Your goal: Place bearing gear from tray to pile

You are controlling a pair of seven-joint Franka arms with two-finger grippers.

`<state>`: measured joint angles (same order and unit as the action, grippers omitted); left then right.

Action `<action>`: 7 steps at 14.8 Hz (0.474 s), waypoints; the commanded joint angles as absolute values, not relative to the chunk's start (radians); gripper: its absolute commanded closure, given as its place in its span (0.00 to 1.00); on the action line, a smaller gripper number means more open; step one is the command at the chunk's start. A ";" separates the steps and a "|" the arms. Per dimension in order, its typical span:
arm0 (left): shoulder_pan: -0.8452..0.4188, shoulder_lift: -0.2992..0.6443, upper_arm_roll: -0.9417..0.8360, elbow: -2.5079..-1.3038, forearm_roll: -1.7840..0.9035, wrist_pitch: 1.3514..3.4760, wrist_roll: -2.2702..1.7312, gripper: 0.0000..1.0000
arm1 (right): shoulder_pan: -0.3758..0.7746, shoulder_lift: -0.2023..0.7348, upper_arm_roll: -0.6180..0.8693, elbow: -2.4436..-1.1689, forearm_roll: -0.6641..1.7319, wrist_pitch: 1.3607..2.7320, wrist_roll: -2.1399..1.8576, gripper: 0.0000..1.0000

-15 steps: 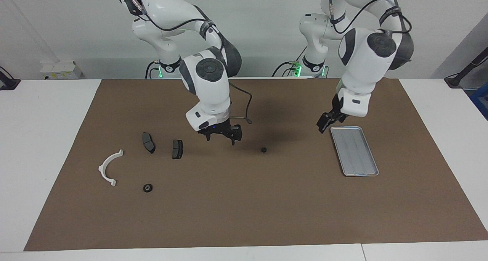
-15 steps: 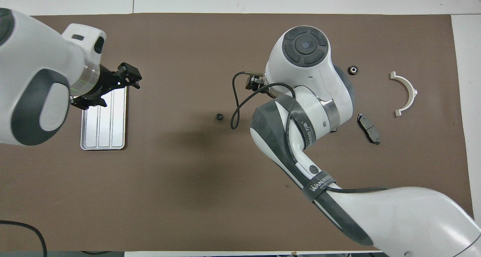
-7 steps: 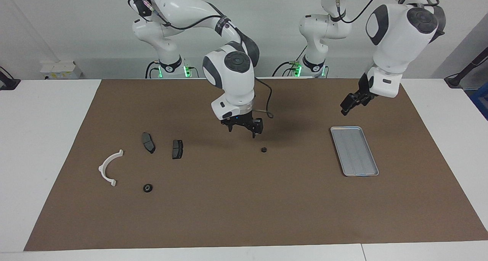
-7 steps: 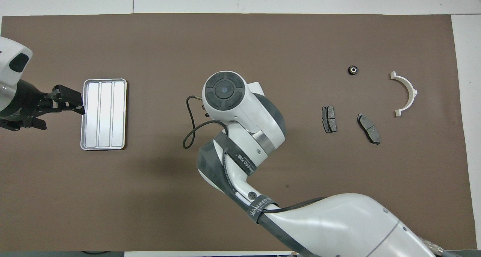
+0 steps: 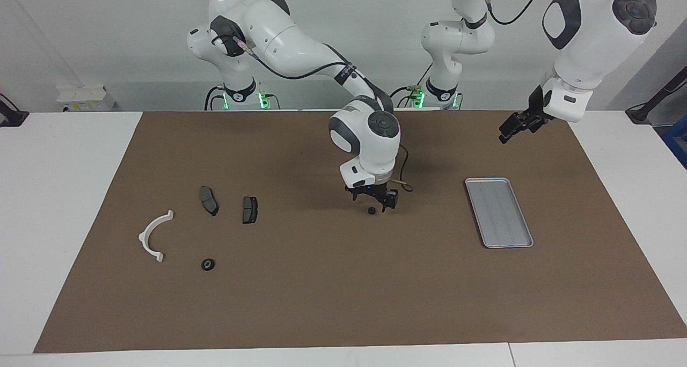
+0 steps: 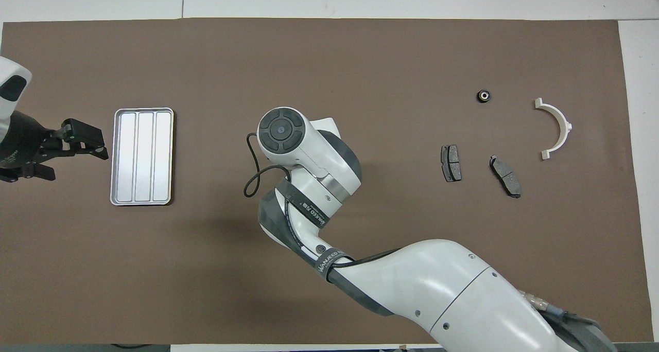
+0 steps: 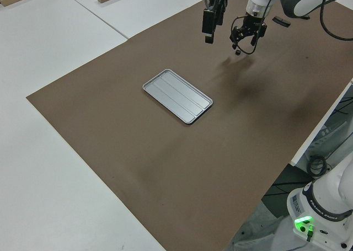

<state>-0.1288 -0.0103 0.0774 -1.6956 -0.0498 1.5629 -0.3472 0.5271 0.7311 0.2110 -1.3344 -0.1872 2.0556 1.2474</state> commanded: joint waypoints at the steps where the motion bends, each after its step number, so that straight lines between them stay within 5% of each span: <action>1: -0.114 -0.028 0.057 -1.706 -0.038 1.586 -0.321 0.00 | 0.526 0.768 0.216 -1.310 -0.219 2.086 1.264 0.00; 7: -0.087 -0.005 0.045 -1.635 -0.028 1.580 -0.137 0.00 | 0.526 0.770 0.218 -1.322 -0.224 2.135 1.264 0.16</action>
